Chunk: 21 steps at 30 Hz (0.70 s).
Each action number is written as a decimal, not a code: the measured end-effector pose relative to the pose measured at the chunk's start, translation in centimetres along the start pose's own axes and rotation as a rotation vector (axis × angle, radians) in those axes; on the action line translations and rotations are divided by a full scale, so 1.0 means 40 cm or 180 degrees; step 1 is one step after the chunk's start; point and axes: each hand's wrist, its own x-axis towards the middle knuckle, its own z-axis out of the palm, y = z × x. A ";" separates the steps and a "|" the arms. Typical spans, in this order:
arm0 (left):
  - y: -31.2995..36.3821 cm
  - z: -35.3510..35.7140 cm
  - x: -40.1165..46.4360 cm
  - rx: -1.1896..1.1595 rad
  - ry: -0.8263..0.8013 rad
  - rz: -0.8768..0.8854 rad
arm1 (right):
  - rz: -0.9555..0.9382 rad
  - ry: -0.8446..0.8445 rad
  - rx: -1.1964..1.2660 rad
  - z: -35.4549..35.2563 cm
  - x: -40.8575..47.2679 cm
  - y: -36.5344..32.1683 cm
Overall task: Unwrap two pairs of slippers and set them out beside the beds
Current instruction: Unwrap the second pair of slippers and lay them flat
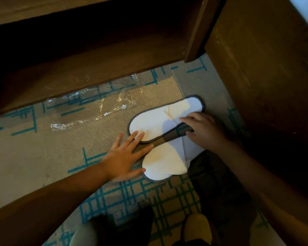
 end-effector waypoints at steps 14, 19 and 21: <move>0.027 0.002 0.059 -0.0055 -0.0657 0.0234 | -0.0338 -0.0890 -0.0542 0.117 -0.121 -0.025; -0.027 0.056 0.022 0.0017 -0.0163 0.0486 | -0.0085 -0.1047 -0.0657 0.145 -0.132 -0.030; -0.030 0.063 0.015 0.0043 -0.0086 0.0474 | -0.0103 -0.1033 -0.0591 0.143 -0.131 -0.026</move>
